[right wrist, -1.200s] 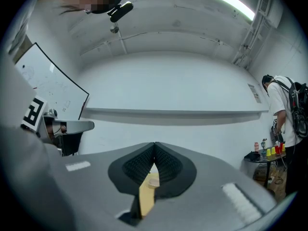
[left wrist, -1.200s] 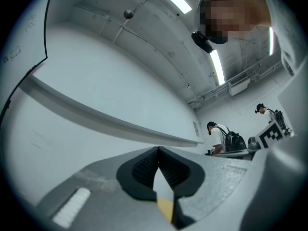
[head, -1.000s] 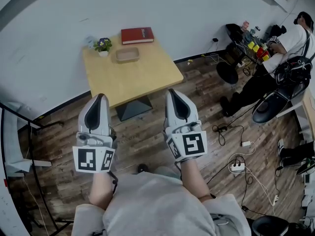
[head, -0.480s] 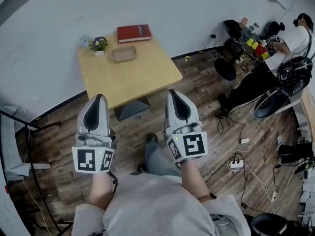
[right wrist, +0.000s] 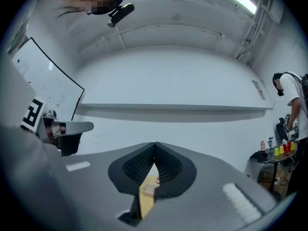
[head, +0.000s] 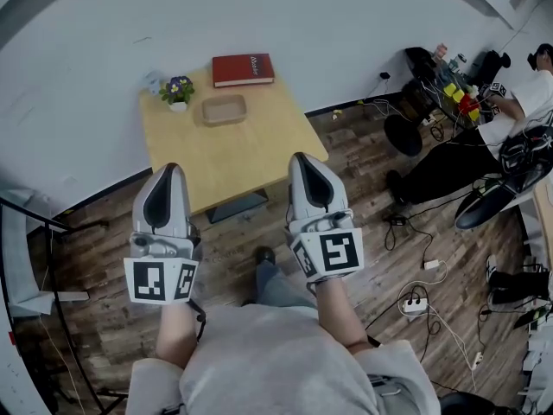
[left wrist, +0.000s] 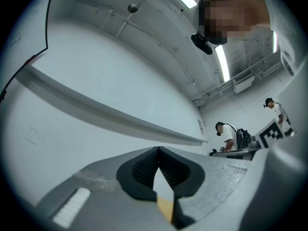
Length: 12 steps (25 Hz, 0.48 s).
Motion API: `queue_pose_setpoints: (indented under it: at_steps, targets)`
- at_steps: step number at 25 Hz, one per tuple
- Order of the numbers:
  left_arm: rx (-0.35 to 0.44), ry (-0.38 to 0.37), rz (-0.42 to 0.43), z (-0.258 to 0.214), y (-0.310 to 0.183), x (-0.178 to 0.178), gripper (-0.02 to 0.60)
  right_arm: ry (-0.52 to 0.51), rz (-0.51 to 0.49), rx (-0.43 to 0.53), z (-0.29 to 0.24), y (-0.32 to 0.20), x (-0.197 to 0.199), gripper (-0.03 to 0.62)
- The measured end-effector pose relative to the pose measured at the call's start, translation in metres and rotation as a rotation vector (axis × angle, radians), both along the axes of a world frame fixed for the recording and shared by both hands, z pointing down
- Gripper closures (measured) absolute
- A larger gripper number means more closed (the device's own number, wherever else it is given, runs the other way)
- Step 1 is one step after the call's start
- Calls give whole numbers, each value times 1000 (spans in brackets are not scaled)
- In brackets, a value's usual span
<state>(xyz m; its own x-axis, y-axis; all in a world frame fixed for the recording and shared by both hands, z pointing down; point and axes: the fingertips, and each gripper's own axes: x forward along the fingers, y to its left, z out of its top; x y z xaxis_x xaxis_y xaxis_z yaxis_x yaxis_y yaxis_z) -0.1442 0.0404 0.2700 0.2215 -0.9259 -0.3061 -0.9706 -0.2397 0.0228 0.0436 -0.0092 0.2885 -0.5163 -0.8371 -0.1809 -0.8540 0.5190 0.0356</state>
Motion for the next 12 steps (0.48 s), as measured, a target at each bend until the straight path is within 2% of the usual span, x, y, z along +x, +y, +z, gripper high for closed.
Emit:
queue_pose_setpoints:
  at_steps: [12]
  targets:
    - [-4, -8, -52, -4, -68, -9, 577, 5, -39, 7, -10, -79, -5, 592]
